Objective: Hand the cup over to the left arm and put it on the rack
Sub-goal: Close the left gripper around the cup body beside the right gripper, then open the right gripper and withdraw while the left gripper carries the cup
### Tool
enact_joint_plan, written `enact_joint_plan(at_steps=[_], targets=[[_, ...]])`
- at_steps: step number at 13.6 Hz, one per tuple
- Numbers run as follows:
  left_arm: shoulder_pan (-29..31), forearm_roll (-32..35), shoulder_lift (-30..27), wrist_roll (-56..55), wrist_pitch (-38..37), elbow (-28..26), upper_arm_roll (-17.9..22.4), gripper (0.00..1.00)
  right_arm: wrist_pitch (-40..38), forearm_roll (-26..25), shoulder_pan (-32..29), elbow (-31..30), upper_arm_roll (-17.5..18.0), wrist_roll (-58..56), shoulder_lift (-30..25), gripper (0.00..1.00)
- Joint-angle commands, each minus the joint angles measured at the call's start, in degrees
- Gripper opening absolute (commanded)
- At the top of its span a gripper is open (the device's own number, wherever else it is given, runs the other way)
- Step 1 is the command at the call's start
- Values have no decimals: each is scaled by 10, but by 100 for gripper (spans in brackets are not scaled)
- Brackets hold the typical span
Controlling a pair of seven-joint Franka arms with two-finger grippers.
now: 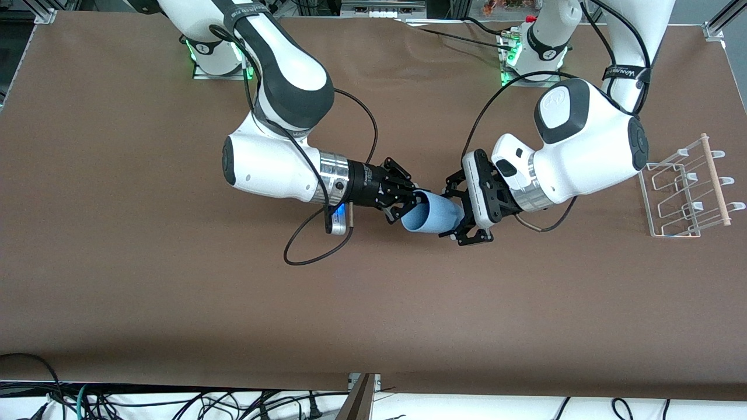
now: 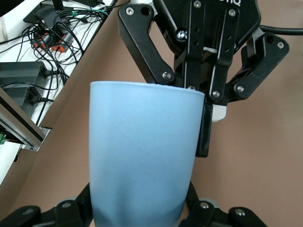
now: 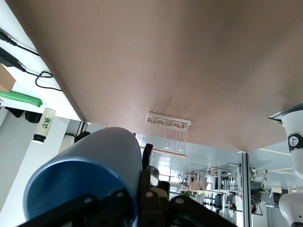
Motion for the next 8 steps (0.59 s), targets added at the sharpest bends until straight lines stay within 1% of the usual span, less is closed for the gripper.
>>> enact_joint_plan(at_steps=[1, 3, 4, 6, 7, 8], targets=[[1, 12, 7, -14, -3, 11, -7, 7, -1, 11, -5, 20, 7, 4, 9, 0], [1, 12, 7, -14, -4, 11, -6, 7, -1, 10, -5, 20, 7, 5, 9, 0], [1, 12, 7, -14, -4, 11, -7, 7, -1, 10, -5, 20, 7, 5, 9, 11], [2, 12, 7, -14, -4, 12, -7, 7, -1, 10, -6, 20, 6, 4, 8, 78], [2, 11, 7, -14, -4, 12, -7, 6, -1, 8, -10, 20, 5, 4, 6, 99], [2, 11, 6, -14, -4, 12, -7, 6, -4, 8, -16, 21, 5, 4, 5, 100]])
